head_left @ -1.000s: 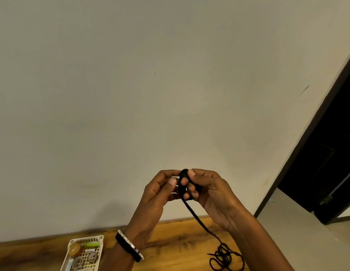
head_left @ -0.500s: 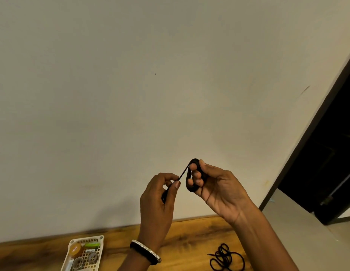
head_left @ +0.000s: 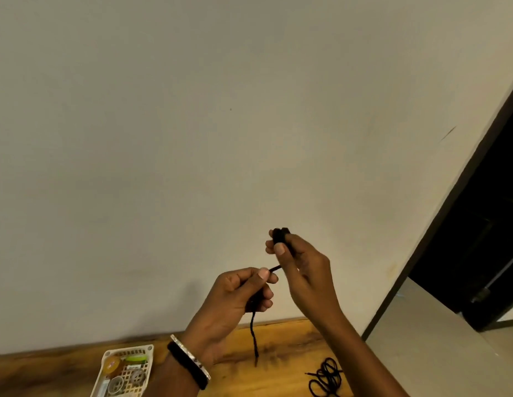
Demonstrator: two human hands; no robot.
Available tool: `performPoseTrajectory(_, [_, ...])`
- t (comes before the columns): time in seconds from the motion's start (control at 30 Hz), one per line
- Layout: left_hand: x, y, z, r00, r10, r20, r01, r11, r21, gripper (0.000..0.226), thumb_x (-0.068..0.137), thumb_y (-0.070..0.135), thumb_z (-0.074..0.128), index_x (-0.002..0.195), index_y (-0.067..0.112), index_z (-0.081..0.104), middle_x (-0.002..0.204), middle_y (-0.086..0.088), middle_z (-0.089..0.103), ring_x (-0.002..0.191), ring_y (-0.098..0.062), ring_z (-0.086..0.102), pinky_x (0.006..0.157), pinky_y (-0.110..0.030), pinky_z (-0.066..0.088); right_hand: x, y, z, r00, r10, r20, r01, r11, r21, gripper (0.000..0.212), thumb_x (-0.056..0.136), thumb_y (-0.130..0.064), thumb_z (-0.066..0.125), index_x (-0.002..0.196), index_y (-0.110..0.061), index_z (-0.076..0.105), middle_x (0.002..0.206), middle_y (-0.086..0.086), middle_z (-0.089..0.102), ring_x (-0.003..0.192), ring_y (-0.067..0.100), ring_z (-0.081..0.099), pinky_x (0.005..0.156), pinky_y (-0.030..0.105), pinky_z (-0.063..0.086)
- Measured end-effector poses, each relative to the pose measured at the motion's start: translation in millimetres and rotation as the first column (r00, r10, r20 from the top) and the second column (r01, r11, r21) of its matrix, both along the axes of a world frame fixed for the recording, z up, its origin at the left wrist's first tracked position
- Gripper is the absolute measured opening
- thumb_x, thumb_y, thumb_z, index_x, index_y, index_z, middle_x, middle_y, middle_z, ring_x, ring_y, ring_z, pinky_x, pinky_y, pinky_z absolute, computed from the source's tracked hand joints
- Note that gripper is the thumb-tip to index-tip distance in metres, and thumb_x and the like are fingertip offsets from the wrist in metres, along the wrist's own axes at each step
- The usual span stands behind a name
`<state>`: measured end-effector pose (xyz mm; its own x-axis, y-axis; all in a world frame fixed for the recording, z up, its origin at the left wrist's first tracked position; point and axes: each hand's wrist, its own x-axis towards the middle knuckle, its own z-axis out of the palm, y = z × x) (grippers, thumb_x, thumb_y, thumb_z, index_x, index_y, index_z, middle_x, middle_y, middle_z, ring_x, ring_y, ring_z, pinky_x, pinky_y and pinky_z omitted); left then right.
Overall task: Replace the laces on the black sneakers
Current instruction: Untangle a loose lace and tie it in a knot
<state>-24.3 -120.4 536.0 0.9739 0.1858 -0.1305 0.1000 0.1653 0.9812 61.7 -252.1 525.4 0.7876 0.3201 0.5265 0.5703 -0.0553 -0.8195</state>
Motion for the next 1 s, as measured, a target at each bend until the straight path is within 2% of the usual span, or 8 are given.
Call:
performPoseTrajectory(0.1, [-0.8,8.7,12.3,0.999,0.026,0.035,-0.020,0.983,-0.180,0.030,0.093,0.030,0.061,0.094,0.005,0.077,0.075,-0.008,0.063,0.069,-0.017,0.060,0.073,-0.032,0.055,-2.5,-4.7,-14.6,0.975,0.098,0.197,-0.050,0.970,-0.238,0.024,0.105,-0.024,0.049,0.123,-0.017,0.064,0.109,-0.010,0.066,0.104,0.011,0.064,0.086,0.025,0.051])
performPoseTrajectory(0.23, [2.8,22.4,24.9,0.997,0.080,0.001,-0.076,0.947,-0.312,0.026,0.093,0.032,0.062,0.083,0.013,0.077,0.071,-0.003,0.060,0.063,-0.013,0.058,0.065,-0.030,0.052,-8.1,-3.1,-22.5,0.953,0.131,0.272,-0.039,0.947,-0.319,0.020,0.107,-0.026,0.046,0.111,-0.017,0.063,0.099,-0.012,0.063,0.089,0.008,0.061,0.074,0.029,0.050])
performPoseTrajectory(0.3, [6.8,27.4,26.7,0.994,0.105,-0.024,-0.106,0.913,-0.393,0.025,0.092,0.033,0.064,0.090,0.013,0.079,0.070,0.001,0.058,0.061,-0.010,0.055,0.061,-0.027,0.050,-9.4,-0.6,-20.5,0.970,0.118,0.213,-0.060,0.963,-0.263,0.022,0.105,-0.030,0.045,0.103,-0.020,0.065,0.091,-0.013,0.063,0.082,0.011,0.061,0.069,0.029,0.049])
performPoseTrajectory(0.37, [9.2,30.7,25.7,0.992,0.126,-0.023,-0.123,0.891,-0.436,0.028,0.092,0.031,0.063,0.105,0.012,0.078,0.073,0.003,0.057,0.063,-0.008,0.053,0.060,-0.023,0.049,-13.9,0.8,-13.5,0.987,0.162,0.017,-0.158,0.976,-0.151,0.025,0.102,-0.036,0.046,0.096,-0.024,0.067,0.087,-0.010,0.067,0.080,0.014,0.063,0.069,0.026,0.050])
performPoseTrajectory(0.47, [8.2,29.8,19.8,0.988,0.155,-0.020,-0.153,0.933,-0.325,0.027,0.092,0.031,0.063,0.109,0.015,0.078,0.077,0.001,0.062,0.067,-0.009,0.055,0.066,-0.026,0.049,-19.1,0.6,-0.8,0.920,0.319,-0.229,-0.311,0.948,0.068,0.028,0.101,-0.032,0.049,0.096,-0.012,0.069,0.087,0.000,0.070,0.078,0.015,0.060,0.069,0.028,0.049])
performPoseTrajectory(0.67, [1.9,13.4,8.0,1.000,-0.016,-0.008,0.016,1.000,-0.007,0.021,0.093,0.031,0.063,0.082,0.020,0.077,0.083,-0.008,0.068,0.070,-0.016,0.058,0.064,-0.028,0.047,-19.5,-0.1,13.1,0.803,0.475,-0.360,-0.358,0.867,0.346,0.032,0.098,-0.023,0.051,0.098,0.004,0.070,0.077,0.009,0.063,0.072,0.018,0.054,0.070,0.028,0.048])
performPoseTrajectory(0.8, [-0.6,5.8,3.3,0.988,-0.149,-0.050,0.152,0.987,0.056,0.013,0.093,0.021,0.065,0.091,0.017,0.077,0.082,-0.005,0.069,0.064,-0.015,0.058,0.060,-0.026,0.047,-17.1,-3.1,21.7,0.741,0.517,-0.429,-0.320,0.833,0.450,0.028,0.097,-0.024,0.056,0.100,-0.004,0.075,0.078,0.010,0.063,0.077,0.026,0.057,0.069,0.036,0.050])
performPoseTrajectory(1.0, [-2.6,0.2,-0.3,0.994,-0.101,-0.044,0.107,0.980,0.170,0.032,0.091,0.044,0.060,0.091,0.020,0.081,0.071,0.002,0.060,0.061,-0.010,0.051,0.063,-0.024,0.048,-8.6,-6.0,23.8,0.879,0.349,-0.324,-0.234,0.909,0.345,0.029,0.100,-0.019,0.052,0.117,-0.004,0.070,0.108,0.009,0.074,0.097,0.024,0.071,0.092,0.035,0.055])
